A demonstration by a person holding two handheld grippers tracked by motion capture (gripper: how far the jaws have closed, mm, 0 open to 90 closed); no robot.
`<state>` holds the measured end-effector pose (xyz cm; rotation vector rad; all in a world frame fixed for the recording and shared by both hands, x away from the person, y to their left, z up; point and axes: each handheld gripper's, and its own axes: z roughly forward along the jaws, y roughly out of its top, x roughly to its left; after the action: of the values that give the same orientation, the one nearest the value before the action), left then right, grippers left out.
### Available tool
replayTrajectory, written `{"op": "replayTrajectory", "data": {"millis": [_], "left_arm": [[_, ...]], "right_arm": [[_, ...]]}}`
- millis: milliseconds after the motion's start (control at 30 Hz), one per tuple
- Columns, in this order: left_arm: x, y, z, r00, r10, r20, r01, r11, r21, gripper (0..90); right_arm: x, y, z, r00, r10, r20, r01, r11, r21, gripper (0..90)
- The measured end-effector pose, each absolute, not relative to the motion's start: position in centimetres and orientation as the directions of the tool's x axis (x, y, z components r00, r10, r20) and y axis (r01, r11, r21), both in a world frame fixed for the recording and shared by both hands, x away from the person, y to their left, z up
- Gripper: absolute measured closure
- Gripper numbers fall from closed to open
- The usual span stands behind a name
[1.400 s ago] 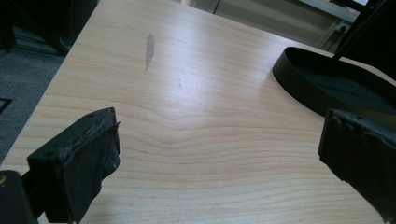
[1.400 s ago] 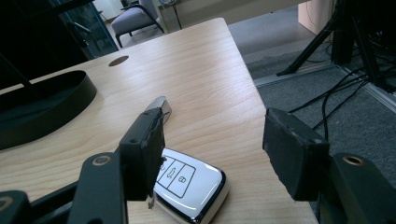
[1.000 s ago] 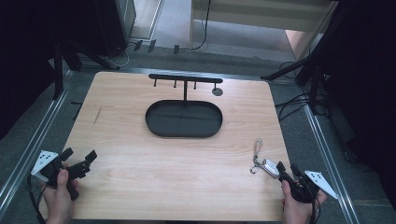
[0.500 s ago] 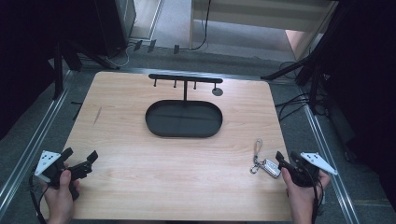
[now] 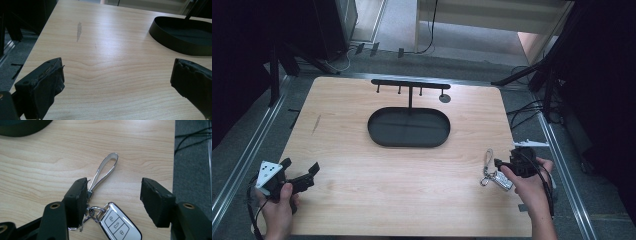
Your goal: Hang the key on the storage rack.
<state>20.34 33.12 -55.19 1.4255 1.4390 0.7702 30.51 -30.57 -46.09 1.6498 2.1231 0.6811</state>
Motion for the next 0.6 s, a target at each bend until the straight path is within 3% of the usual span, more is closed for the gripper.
{"op": "replayTrajectory", "data": {"millis": [233,367,600], "left_arm": [[20.4,32.9,-55.2,0.1,0.981,-0.167,0.387,0.116,0.915,0.0],[20.4,32.7,-55.1,0.099,0.984,-0.146,0.394,0.096,0.914,0.0],[20.4,32.6,-55.1,0.101,0.985,-0.14,0.396,0.089,0.914,0.0]], "right_arm": [[33.6,-28.5,-45.8,-0.185,0.982,-0.029,0.915,0.183,0.359,49.4],[34.7,-27.4,-46.3,-0.205,0.976,-0.071,0.947,0.216,0.236,53.8],[36.2,-25.6,-47.6,-0.116,0.992,-0.05,0.984,0.121,0.132,61.2]]}}
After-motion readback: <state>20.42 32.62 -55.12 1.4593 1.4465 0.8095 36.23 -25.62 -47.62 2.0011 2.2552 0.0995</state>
